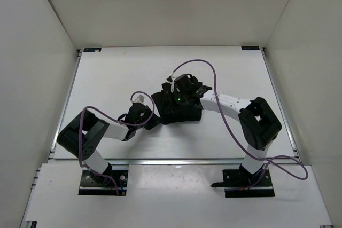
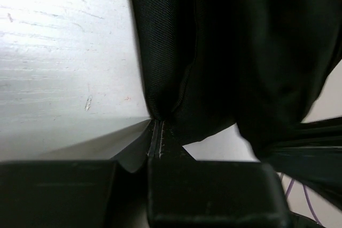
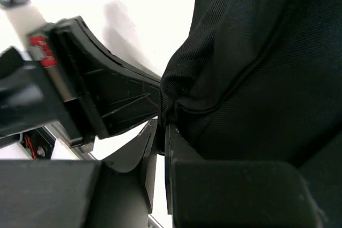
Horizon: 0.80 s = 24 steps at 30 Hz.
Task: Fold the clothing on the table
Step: Fold the skirt
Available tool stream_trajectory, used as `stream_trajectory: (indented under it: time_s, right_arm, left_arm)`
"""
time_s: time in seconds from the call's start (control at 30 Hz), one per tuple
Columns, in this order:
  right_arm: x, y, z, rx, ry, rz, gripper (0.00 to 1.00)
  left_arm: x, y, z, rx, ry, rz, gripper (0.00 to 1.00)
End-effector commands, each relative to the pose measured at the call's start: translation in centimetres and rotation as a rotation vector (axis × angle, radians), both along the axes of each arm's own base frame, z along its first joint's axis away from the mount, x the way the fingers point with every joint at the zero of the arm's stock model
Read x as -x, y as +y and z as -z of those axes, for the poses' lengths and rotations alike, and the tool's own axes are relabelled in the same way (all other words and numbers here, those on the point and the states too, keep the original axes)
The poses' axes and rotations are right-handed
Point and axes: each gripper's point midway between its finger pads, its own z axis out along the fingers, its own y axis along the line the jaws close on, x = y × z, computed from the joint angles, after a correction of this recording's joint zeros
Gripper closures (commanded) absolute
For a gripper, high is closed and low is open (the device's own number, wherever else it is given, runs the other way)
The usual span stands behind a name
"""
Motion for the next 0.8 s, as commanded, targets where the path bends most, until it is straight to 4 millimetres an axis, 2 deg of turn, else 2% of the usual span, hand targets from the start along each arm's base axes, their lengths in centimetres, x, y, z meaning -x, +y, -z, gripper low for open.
stream_trajectory:
  time_s: [0.0, 0.1, 0.17, 0.23, 0.27, 0.3, 0.33, 0.4, 0.47, 0.5, 0.53, 0.57, 0.6, 0.63, 0.67, 0.73, 0.77]
  right_arm:
    - [0.2, 2.2, -0.9, -0.086, 0.012, -0.049, 1.0]
    - [0.6, 2.4, 0.0, -0.058, 0.038, -0.066, 1.0]
    - [1.1, 2.8, -0.4, -0.07, 0.038, -0.108, 1.0]
    - [1.5, 2.8, 0.3, -0.066, 0.081, -0.137, 1.0]
    - [1.9, 2.8, 0.9, -0.051, 0.102, -0.157, 0.91]
    - [2.0, 3.0, 0.6, -0.058, 0.104, -0.176, 0.7]
    - [2.4, 3.1, 0.9, -0.054, 0.117, -0.185, 0.57]
    - [2.9, 3.7, 0.2, -0.068, 0.077, -0.216, 0.56]
    - [3.1, 4.1, -2.0, -0.107, 0.014, -0.235, 0.53]
    - [3.3, 4.1, -3.6, -0.14, -0.032, -0.247, 0.52]
    - [3.3, 4.2, -4.3, -0.164, -0.059, -0.249, 0.52]
    - [3.4, 4.2, -6.5, -0.204, -0.11, -0.256, 0.52]
    - [3.6, 3.9, -7.0, -0.223, -0.128, -0.254, 0.52]
    - [3.5, 3.4, -8.5, -0.261, -0.179, -0.24, 0.51]
    - [3.3, 2.9, -10.6, -0.294, -0.234, -0.219, 0.53]
    - [2.6, 1.2, -11.1, -0.321, -0.259, -0.156, 0.66]
    - [2.2, 0.7, -11.7, -0.33, -0.283, -0.135, 0.86]
  left_arm:
    - [2.5, 2.3, 3.1, -0.102, 0.097, 0.0, 1.0]
    - [2.6, 2.6, 3.0, -0.105, 0.097, -0.005, 1.0]
    - [2.9, 2.8, 3.1, -0.104, 0.103, -0.008, 1.0]
    - [2.8, 3.0, 3.0, -0.102, 0.099, -0.013, 1.0]
    - [2.9, 3.0, 2.8, -0.098, 0.101, -0.006, 1.0]
    - [3.1, 3.1, 2.9, -0.099, 0.103, -0.008, 1.0]
    - [3.0, 2.9, 2.6, -0.089, 0.1, -0.005, 1.0]
    - [2.9, 3.1, 2.3, -0.085, 0.091, -0.008, 0.97]
    - [3.1, 3.3, 1.9, -0.067, 0.093, -0.015, 0.81]
    - [3.3, 3.4, 1.6, -0.056, 0.091, -0.011, 0.71]
    - [3.7, 3.6, 1.6, -0.05, 0.104, -0.011, 0.66]
    - [3.8, 3.7, 1.1, -0.042, 0.088, -0.007, 0.6]
    - [4.1, 4.1, 0.8, -0.035, 0.092, -0.019, 0.55]
    - [4.8, 4.4, 1.1, -0.039, 0.11, -0.014, 0.53]
    - [4.7, 4.7, 0.4, -0.032, 0.089, -0.025, 0.48]
    - [5.3, 5.5, -0.6, -0.026, 0.07, -0.038, 0.45]
    - [5.3, 5.7, -0.9, -0.021, 0.062, -0.045, 0.46]
